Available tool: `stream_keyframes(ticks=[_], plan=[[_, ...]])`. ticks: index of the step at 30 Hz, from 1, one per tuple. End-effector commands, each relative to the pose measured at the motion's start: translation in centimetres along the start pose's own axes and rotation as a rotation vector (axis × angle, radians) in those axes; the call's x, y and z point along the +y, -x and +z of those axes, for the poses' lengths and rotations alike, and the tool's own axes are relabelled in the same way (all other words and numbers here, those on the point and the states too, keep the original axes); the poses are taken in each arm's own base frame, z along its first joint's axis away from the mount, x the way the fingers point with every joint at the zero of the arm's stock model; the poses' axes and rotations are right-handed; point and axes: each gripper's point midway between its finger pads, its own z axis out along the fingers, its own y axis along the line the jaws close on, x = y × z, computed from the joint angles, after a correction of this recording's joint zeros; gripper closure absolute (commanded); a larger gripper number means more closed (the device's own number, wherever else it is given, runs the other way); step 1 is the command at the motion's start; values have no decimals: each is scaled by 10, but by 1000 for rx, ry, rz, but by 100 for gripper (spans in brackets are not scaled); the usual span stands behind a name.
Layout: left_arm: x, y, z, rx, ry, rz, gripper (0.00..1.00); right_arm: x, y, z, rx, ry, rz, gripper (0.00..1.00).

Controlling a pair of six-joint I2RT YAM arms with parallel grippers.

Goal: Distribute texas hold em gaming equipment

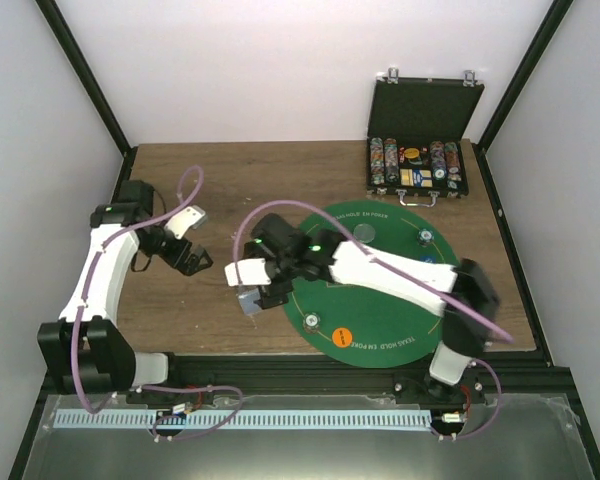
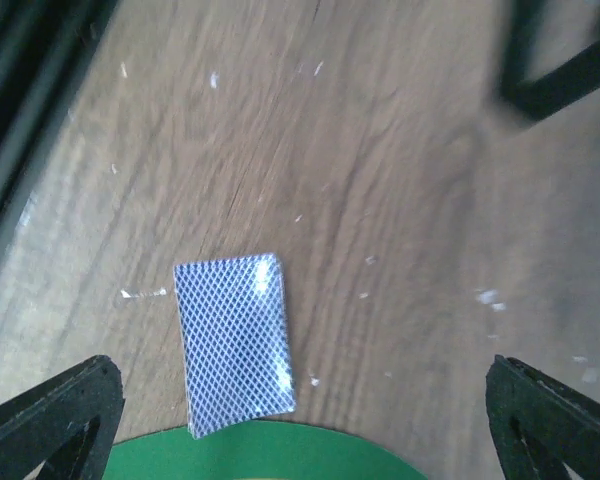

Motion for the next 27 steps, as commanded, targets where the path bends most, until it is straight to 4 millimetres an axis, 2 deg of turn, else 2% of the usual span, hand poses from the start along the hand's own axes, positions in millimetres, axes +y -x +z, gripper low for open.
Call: stream_keyframes(ticks=[1, 2, 4, 7, 10, 15, 18, 23, 27], plan=[[-28, 26, 15, -21, -88, 100, 0, -30, 33, -100, -260, -229, 129, 0], [-42, 28, 25, 3, -114, 154, 0, -39, 29, -121, -315, -280, 208, 0], [-60, 29, 42, 39, -117, 245, 0, -55, 17, -158, -416, -368, 366, 0], [-78, 27, 71, 81, -60, 413, 1, -65, -12, -185, -457, -449, 564, 0], [-89, 15, 99, 151, -13, 538, 0, -73, -47, -190, -395, -508, 754, 0], [-87, 7, 134, 216, 54, 594, 1, -83, -106, -191, -321, -534, 1046, 0], [-90, 3, 147, 221, 50, 602, 0, -79, -113, -187, -328, -510, 1080, 0], [-110, 1, 153, 181, -59, 566, 0, -73, -116, -179, -310, -481, 1081, 0], [-113, -10, 160, 213, -85, 566, 0, -70, -116, -177, -301, -468, 1071, 0]])
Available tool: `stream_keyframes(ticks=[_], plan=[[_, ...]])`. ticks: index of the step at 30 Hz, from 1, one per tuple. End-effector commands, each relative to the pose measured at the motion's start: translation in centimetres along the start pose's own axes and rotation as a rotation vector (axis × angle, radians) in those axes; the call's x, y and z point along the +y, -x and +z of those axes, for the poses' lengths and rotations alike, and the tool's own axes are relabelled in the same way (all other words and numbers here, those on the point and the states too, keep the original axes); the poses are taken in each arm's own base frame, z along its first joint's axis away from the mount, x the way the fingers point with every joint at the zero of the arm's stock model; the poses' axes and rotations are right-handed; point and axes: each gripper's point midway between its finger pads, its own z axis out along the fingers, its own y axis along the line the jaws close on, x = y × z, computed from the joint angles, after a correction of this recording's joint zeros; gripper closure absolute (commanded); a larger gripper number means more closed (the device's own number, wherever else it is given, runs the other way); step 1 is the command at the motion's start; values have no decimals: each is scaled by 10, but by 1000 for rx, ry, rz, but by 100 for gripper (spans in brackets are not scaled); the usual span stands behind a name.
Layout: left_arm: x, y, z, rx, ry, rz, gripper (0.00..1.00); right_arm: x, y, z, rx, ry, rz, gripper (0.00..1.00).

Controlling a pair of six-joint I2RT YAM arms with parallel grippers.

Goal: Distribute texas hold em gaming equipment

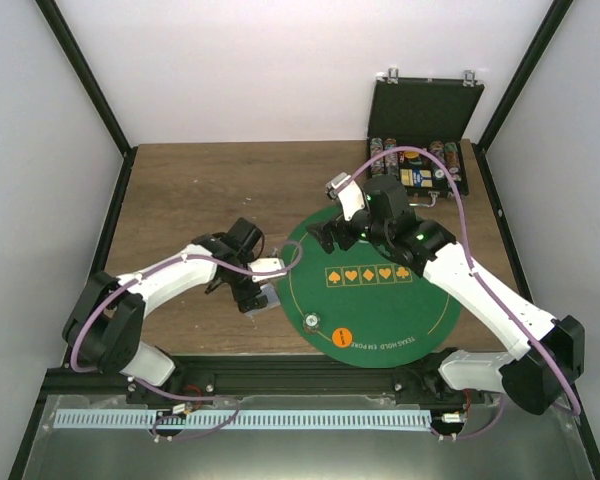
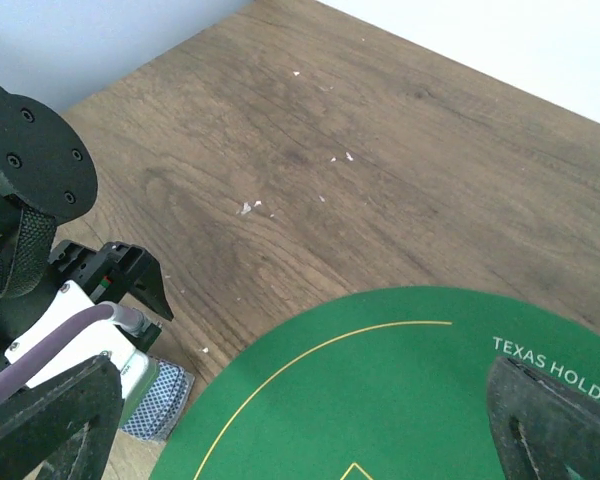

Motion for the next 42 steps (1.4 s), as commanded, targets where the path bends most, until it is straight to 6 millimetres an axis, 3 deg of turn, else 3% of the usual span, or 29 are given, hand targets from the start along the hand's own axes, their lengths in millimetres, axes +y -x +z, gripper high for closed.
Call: stream_keyframes(ticks=[1, 16, 18, 25, 29, 32, 36, 38, 42], plan=[[-13, 0, 11, -6, -64, -7, 1, 3, -6, -1, 21, 21, 15, 0], [-8, -16, 50, 57, -54, -7, 2, -1, -12, 0, 37, -6, 12, 0], [-9, -17, 51, 50, -50, 5, 7, -3, -12, -2, 34, -15, 11, 0], [-14, -23, 52, 67, -66, 27, 40, -7, -13, -6, 31, -44, 22, 0], [-12, -20, 37, 54, -41, 45, 49, -23, -11, -12, 21, -87, 88, 0], [-9, -10, 16, 15, -10, 61, 51, -48, -10, -20, 5, -109, 225, 0], [-9, 2, -18, -15, 7, 85, 51, -73, -9, -30, -46, -11, 434, 0], [-8, 8, -36, -17, 15, 89, 52, -70, -12, -23, -37, 68, 510, 0], [-4, 23, -84, -45, 51, 105, 52, -41, -13, 3, 24, 335, 600, 1]])
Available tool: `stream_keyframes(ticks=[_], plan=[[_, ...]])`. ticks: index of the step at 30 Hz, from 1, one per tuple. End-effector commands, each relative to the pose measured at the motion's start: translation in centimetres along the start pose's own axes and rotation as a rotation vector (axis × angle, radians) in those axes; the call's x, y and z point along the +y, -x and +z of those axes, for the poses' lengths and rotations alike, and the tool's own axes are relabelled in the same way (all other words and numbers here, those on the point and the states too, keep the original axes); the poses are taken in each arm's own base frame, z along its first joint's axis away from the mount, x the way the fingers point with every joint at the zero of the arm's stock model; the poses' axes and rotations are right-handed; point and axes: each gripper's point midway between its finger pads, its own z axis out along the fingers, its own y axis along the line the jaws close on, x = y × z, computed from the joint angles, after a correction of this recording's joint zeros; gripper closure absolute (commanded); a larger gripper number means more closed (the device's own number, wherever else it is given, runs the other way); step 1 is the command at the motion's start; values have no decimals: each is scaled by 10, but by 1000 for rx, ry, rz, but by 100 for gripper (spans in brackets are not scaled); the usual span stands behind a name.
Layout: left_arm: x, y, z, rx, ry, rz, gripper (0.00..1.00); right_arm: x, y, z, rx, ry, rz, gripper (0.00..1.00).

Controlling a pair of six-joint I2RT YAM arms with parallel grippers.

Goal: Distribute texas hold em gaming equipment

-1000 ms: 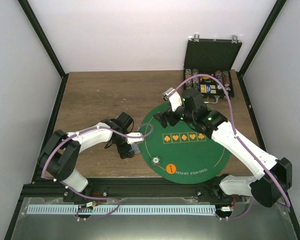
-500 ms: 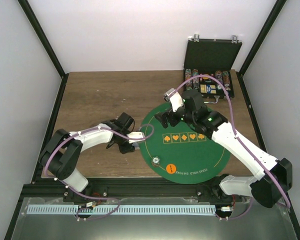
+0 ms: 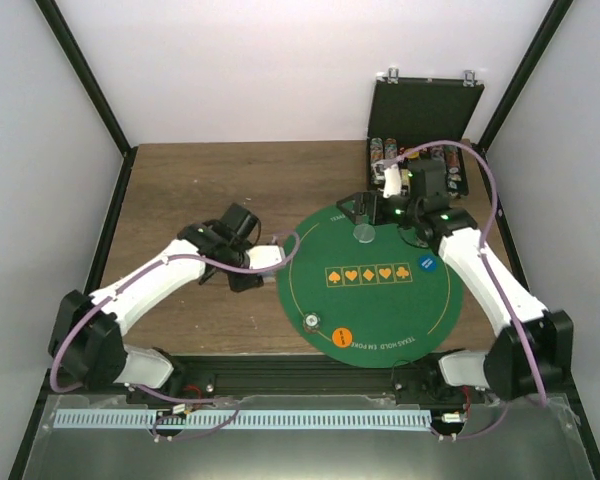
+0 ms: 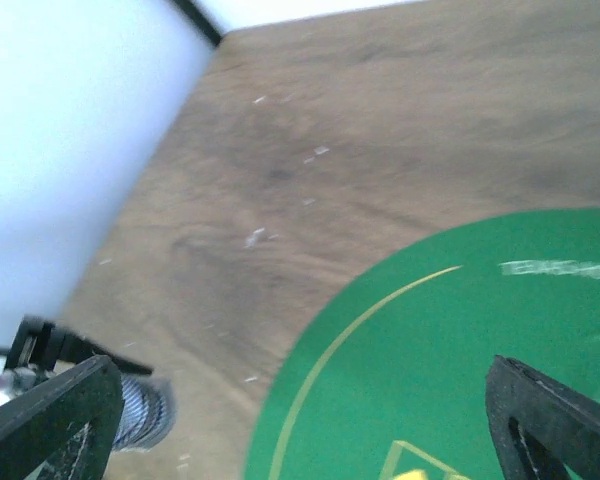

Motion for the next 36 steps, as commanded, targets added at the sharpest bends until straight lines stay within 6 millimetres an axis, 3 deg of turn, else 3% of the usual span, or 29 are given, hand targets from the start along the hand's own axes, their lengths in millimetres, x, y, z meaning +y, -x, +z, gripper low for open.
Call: stream_keyframes(ticks=[1, 5, 8, 12, 22, 24, 26, 28, 30, 36], plan=[[-1, 14, -56, -15, 18, 33, 52, 51, -20, 26, 146, 375, 151, 2], [0, 21, -89, -15, 25, 16, 52, 98, -33, 50, 210, 551, 120, 5], [2, 27, -108, -33, 45, 2, 52, 132, -41, 56, 250, 722, 131, 8], [8, 31, -117, -38, 78, -2, 52, 162, -57, 69, 313, 812, 87, 13], [17, 32, -112, -36, 114, -14, 54, 191, -84, 87, 424, 926, 149, 16], [19, 33, -100, -55, 121, 3, 54, 193, -90, 93, 444, 954, 168, 16], [18, 25, -73, -51, 119, 23, 54, 186, -95, 106, 461, 919, 198, 19], [19, 3, -41, 33, 124, 18, 54, 168, -94, 120, 440, 813, 221, 19], [23, -9, -20, 81, 135, 6, 54, 146, -96, 127, 430, 706, 252, 18], [19, -21, 25, 98, 98, -34, 54, 98, -87, 127, 349, 463, 217, 15]])
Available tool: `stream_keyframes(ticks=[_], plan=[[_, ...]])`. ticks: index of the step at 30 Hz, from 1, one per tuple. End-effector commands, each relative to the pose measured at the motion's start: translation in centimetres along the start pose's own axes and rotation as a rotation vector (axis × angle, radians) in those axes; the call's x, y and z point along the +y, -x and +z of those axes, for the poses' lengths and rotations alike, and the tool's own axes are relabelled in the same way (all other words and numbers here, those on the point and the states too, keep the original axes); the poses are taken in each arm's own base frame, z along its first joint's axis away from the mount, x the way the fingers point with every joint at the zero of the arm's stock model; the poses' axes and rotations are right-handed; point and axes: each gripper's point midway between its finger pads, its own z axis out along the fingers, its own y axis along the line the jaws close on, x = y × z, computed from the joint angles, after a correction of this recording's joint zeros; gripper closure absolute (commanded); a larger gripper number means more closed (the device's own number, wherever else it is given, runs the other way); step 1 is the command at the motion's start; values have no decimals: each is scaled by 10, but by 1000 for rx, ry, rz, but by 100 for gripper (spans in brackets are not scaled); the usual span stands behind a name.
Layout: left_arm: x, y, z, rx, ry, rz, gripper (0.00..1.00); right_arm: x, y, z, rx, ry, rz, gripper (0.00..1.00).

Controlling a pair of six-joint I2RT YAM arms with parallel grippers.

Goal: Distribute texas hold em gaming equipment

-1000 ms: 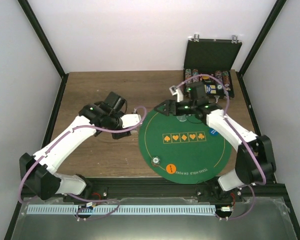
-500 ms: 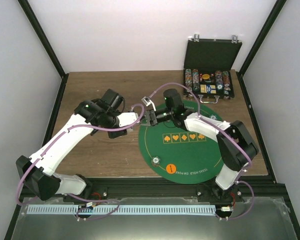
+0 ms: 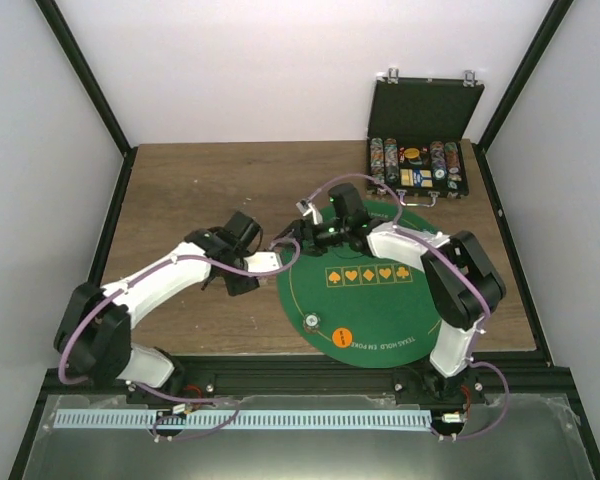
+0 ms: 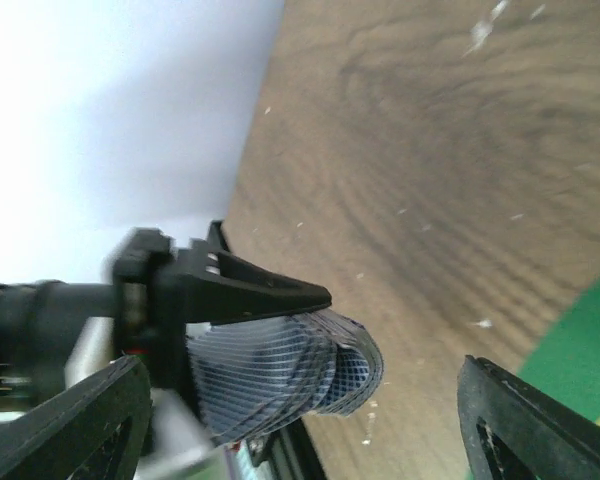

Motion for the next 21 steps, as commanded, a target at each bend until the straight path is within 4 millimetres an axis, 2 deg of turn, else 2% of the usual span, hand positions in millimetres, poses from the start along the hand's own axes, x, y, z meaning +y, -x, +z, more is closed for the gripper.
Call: stream_keyframes(ticks=[1, 6, 9, 12, 15, 17, 21], plan=[[0, -11, 38, 38, 3, -25, 54, 10, 23, -33, -112, -144, -120, 15], [-10, -25, 77, 88, -39, -67, 53, -4, 27, -59, -163, -283, -128, 13], [-17, -29, 87, 96, -68, -76, 45, -5, 33, -76, -211, -361, -161, 12], [-25, -29, 86, 88, -116, -74, 21, 2, 37, -86, -223, -407, -203, 11], [-30, -28, 81, 82, -143, -63, 7, 10, 38, -92, -220, -424, -237, 11], [-28, -28, 77, 78, -156, -66, 1, 16, 39, -96, -226, -427, -258, 10], [-15, -26, 61, 49, -173, -90, 1, 28, 41, -103, -246, -428, -292, 10]])
